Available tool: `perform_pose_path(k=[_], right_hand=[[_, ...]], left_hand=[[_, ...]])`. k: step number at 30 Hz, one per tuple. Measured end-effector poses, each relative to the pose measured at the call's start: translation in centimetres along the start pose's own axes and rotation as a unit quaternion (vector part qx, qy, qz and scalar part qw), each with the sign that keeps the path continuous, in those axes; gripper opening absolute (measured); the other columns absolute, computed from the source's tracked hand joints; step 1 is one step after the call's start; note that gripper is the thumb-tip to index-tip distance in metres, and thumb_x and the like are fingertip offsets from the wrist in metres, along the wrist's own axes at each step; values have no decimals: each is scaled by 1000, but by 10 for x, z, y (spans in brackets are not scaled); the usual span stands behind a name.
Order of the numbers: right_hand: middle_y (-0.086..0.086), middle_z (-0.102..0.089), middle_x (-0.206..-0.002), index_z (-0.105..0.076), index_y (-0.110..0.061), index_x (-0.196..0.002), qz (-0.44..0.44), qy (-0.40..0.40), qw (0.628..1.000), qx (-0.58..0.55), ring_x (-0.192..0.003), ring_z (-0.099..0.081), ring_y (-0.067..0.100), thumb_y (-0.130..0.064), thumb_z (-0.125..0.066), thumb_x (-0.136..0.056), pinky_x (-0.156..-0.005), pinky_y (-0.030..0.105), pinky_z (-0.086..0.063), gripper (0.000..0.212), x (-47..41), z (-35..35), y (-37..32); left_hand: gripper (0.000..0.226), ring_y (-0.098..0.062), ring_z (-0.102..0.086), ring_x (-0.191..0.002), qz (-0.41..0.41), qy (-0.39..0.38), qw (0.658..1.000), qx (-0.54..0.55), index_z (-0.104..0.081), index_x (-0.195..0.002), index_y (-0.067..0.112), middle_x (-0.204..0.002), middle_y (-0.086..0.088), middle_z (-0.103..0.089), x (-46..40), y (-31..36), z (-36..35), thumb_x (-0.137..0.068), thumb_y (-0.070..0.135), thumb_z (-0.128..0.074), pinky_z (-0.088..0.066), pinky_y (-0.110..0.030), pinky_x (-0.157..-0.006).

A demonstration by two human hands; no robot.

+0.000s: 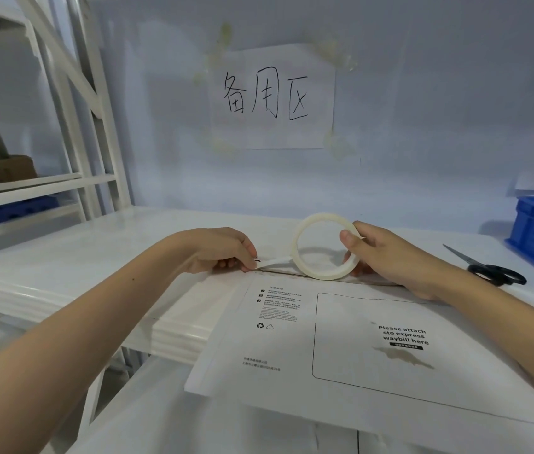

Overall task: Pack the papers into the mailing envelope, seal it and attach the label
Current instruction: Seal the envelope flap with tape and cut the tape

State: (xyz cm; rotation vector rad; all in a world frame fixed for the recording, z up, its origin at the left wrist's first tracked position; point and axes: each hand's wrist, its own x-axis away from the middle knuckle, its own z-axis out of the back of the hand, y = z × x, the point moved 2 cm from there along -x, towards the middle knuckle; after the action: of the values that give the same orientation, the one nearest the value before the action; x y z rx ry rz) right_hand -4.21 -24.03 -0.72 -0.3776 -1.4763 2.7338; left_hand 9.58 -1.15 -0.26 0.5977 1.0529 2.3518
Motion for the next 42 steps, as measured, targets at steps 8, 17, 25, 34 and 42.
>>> perform_pose_path(k=[8,17,25,34,42], right_hand=[[0,-59,-80,-53,-12,-90,6,-7,1000,-10,-70,-62,13,-39,-56,-95,-73,27,-52,27,0,-2,0],[2,-76,-97,-51,-4,-106,-5,-38,999,-38,-81,-69,11,-28,-53,-99,-88,33,-49,25,2,0,0],[9,-76,-89,-55,-14,-99,-26,-38,999,-26,-83,-65,18,-26,-54,-99,-78,33,-48,12,6,15,-6],[2,-63,-75,-67,-23,-102,-27,-27,999,6,-77,-58,14,-25,-60,-95,-84,35,-50,10,6,39,-9],[-3,-52,-74,-74,-22,-96,-19,15,1000,9,-68,-47,13,-27,-65,-91,-76,30,-42,11,7,62,-1]], left_hand=[[22,-13,-38,-59,18,-25,995,-94,-56,-104,12,-67,0,-52,-4,9,-4,-86,2,-65,-28,-22,-55],[32,-17,-30,-64,91,-69,979,-171,-37,-83,24,-66,0,-35,-17,15,1,-91,8,-64,-22,-31,-61],[33,-21,-32,-75,121,-68,975,-172,-37,-104,15,-79,-4,-36,-21,13,7,-91,14,-68,-31,-28,-66],[32,-20,-30,-65,123,-15,986,-115,-41,-88,17,-83,-8,-37,-27,-1,15,-86,15,-74,-27,-29,-60],[32,-19,-30,-63,122,13,989,-80,-42,-93,14,-75,-6,-35,-23,-3,13,-87,13,-73,-25,-28,-57]])
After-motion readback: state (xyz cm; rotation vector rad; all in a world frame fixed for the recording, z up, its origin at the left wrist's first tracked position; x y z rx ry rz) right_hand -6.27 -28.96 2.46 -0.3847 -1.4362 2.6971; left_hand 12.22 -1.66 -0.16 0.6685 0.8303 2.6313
